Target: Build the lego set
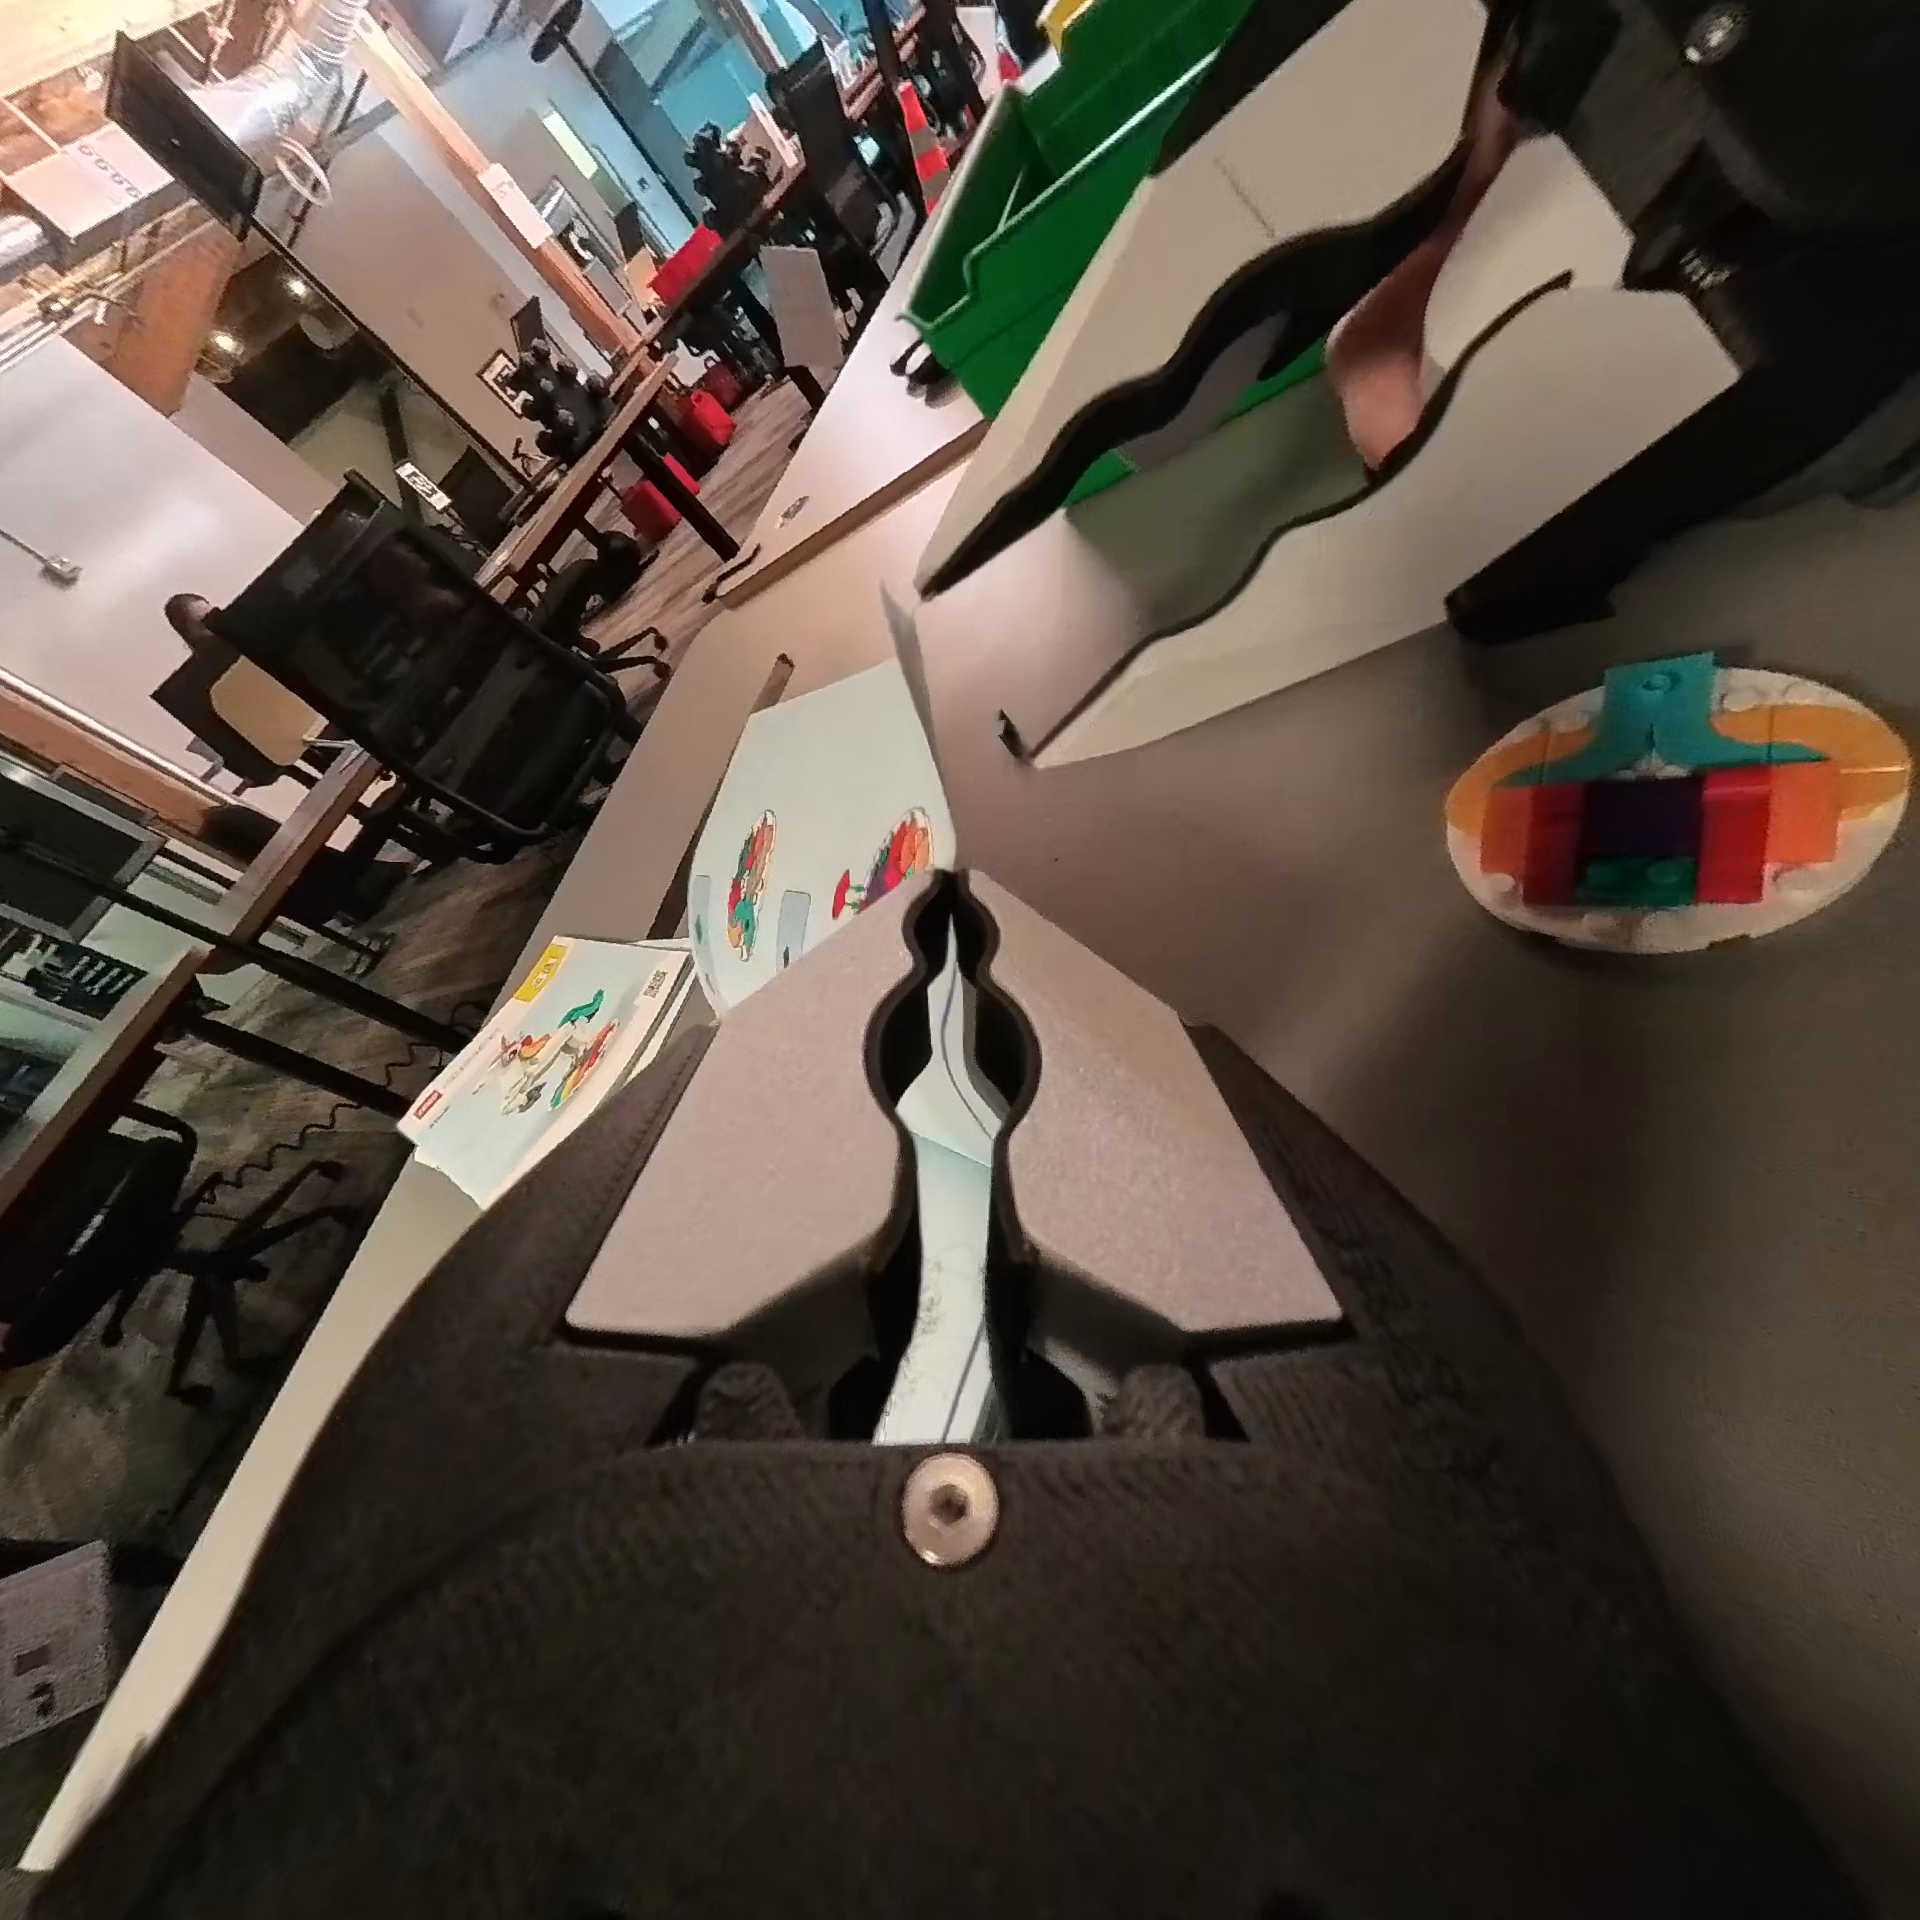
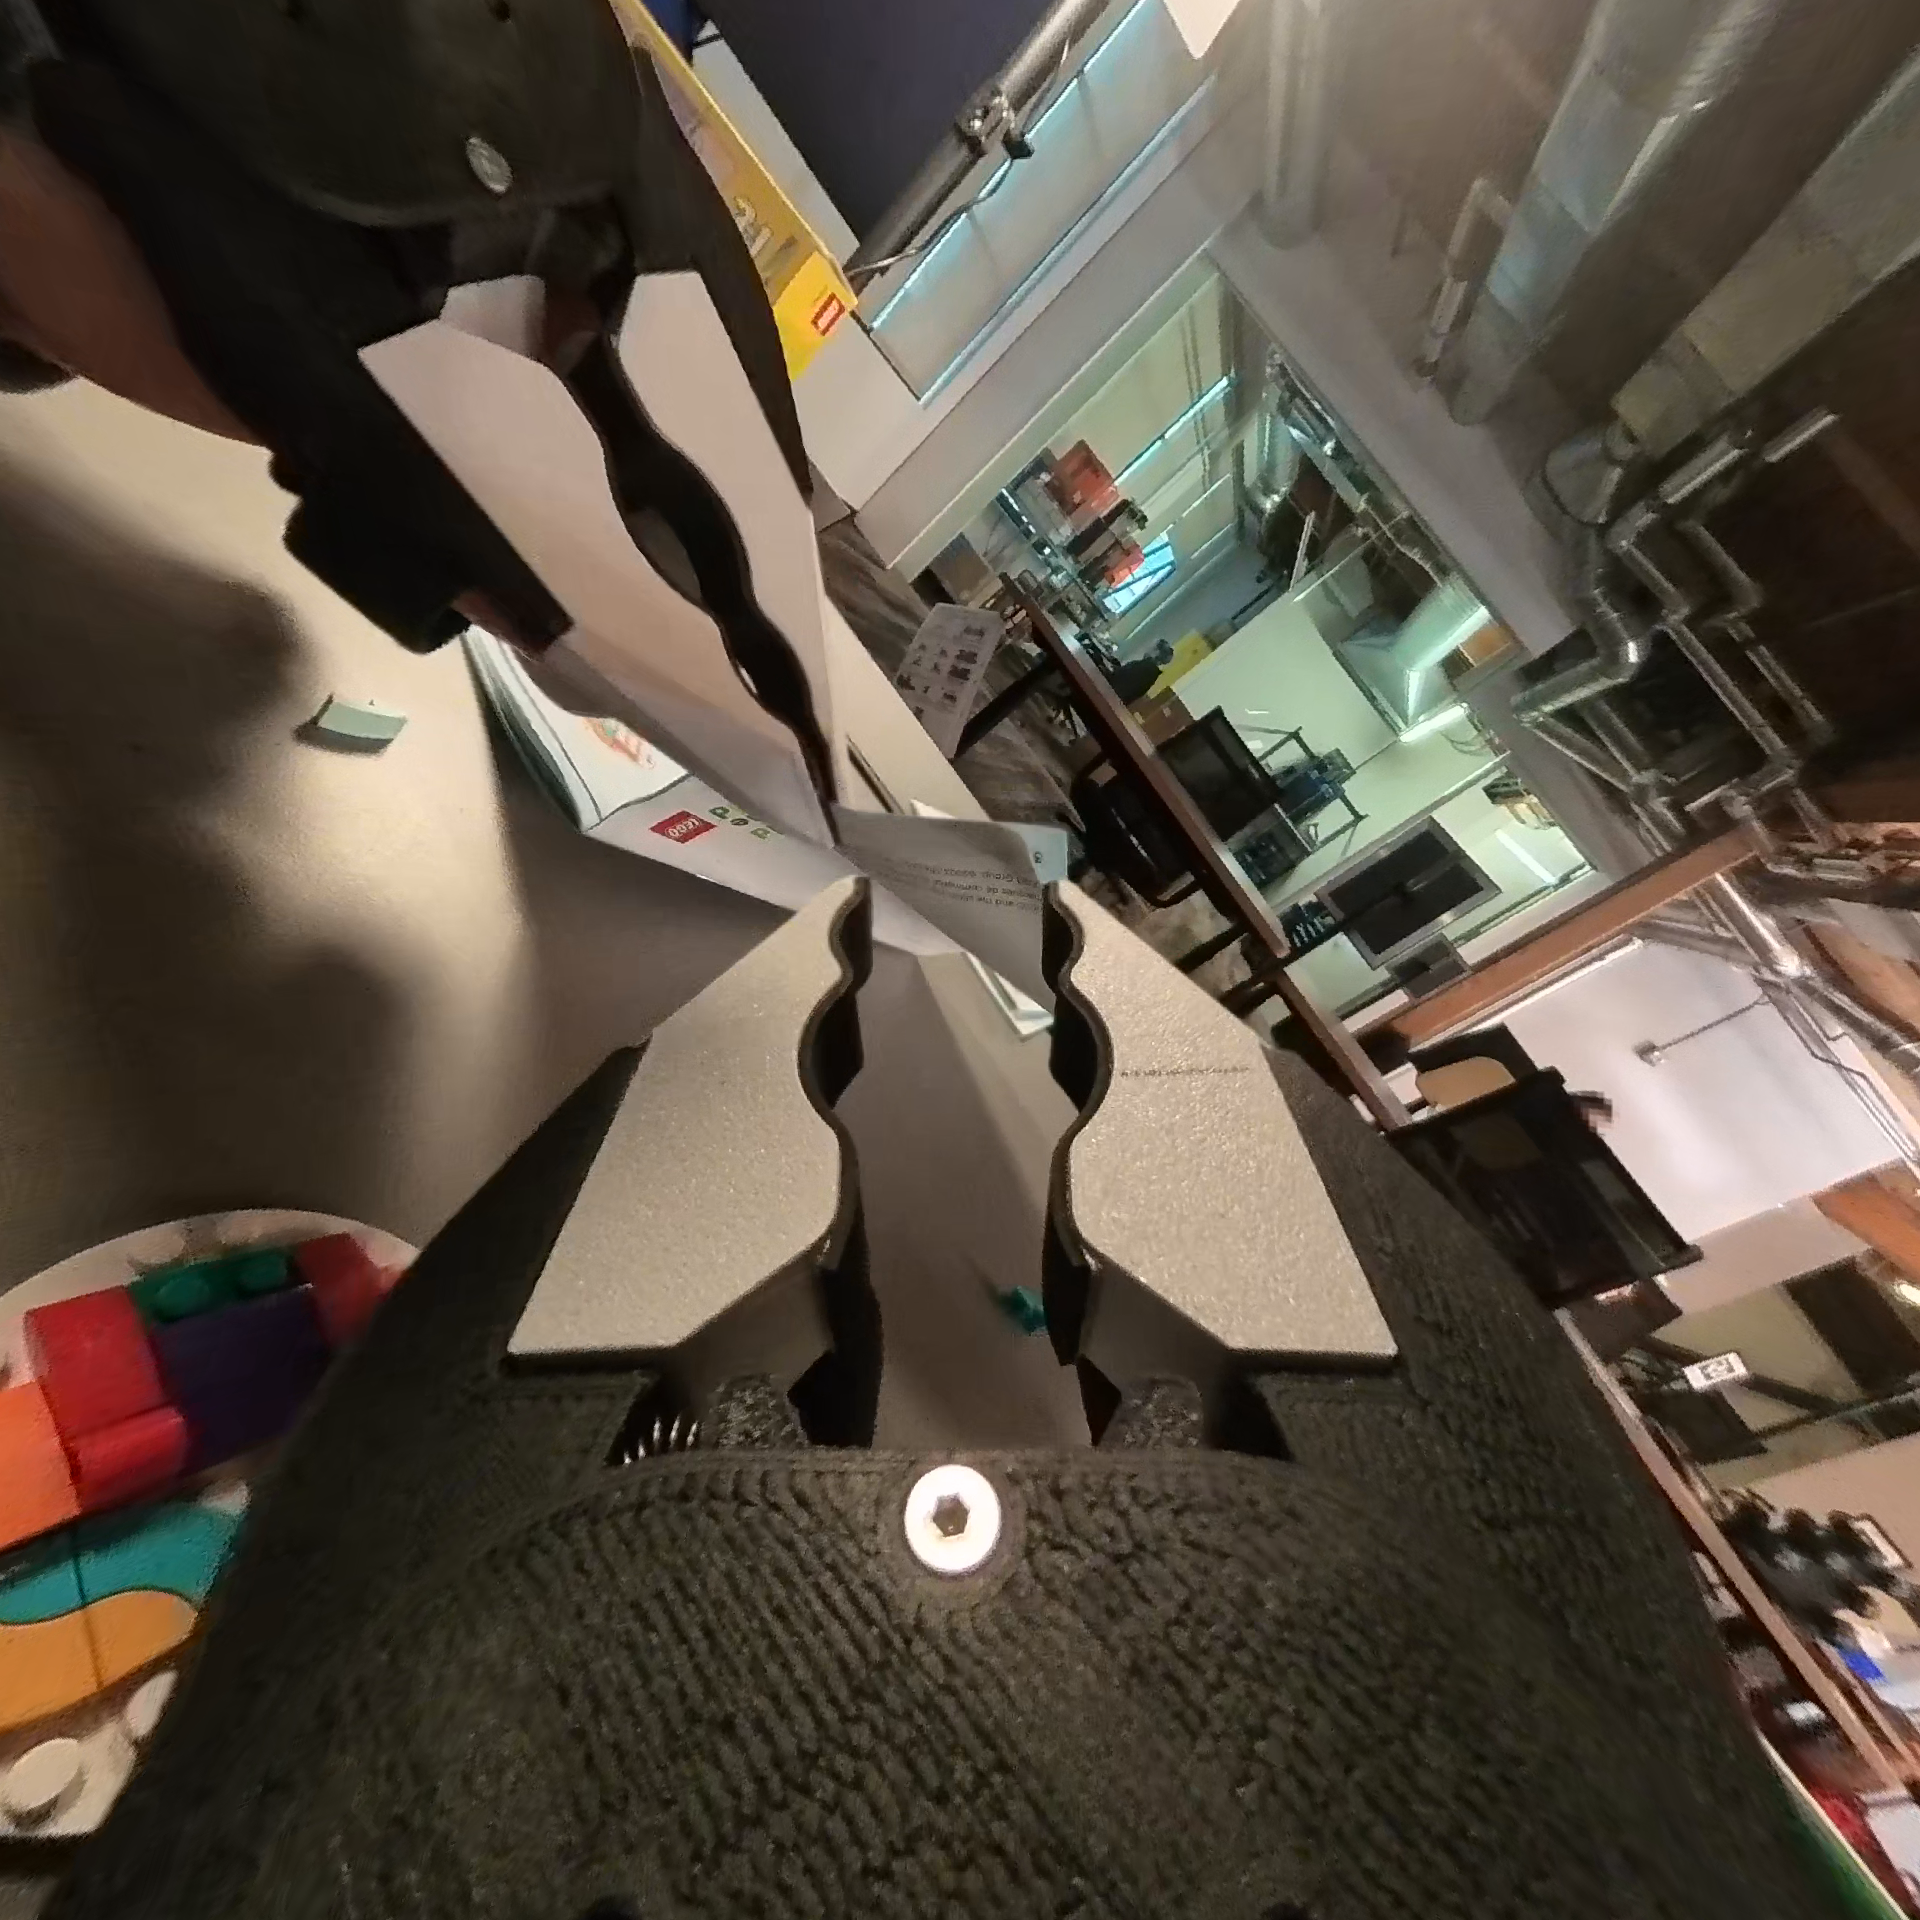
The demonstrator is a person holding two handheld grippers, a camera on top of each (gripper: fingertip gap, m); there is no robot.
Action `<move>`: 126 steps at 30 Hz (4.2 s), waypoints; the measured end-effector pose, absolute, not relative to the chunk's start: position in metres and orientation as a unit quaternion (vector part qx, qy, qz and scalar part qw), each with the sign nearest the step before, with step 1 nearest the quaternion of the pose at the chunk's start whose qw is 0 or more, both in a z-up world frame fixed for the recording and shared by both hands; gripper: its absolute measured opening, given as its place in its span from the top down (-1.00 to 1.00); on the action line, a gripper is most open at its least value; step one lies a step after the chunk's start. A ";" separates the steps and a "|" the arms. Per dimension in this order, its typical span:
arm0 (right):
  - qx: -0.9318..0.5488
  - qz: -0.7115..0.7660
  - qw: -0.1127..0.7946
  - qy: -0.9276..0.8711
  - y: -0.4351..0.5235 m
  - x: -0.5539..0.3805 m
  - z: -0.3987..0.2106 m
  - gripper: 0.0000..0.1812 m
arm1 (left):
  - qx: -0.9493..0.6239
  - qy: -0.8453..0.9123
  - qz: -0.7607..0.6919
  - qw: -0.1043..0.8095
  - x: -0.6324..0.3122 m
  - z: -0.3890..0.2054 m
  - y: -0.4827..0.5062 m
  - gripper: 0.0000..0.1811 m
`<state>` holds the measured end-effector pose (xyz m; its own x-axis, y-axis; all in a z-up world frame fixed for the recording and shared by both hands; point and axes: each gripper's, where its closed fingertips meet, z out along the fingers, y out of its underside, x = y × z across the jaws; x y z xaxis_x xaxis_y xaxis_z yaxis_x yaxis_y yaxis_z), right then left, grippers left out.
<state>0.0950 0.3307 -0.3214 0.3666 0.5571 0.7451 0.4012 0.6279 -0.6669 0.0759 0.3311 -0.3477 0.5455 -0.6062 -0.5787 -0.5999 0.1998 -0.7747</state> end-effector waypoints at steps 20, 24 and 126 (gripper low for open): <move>-0.425 -0.020 0.697 -0.577 0.338 0.098 -0.328 1.00 | -0.624 0.519 0.049 0.582 0.075 -0.363 0.331 1.00; -0.429 -0.023 0.691 -0.581 0.338 0.098 -0.331 1.00 | -0.632 0.508 0.043 0.584 0.071 -0.361 0.333 1.00; -0.679 0.270 0.533 -0.426 0.286 0.086 -0.274 0.48 | -0.531 0.123 0.096 0.833 -0.070 -0.227 0.154 0.90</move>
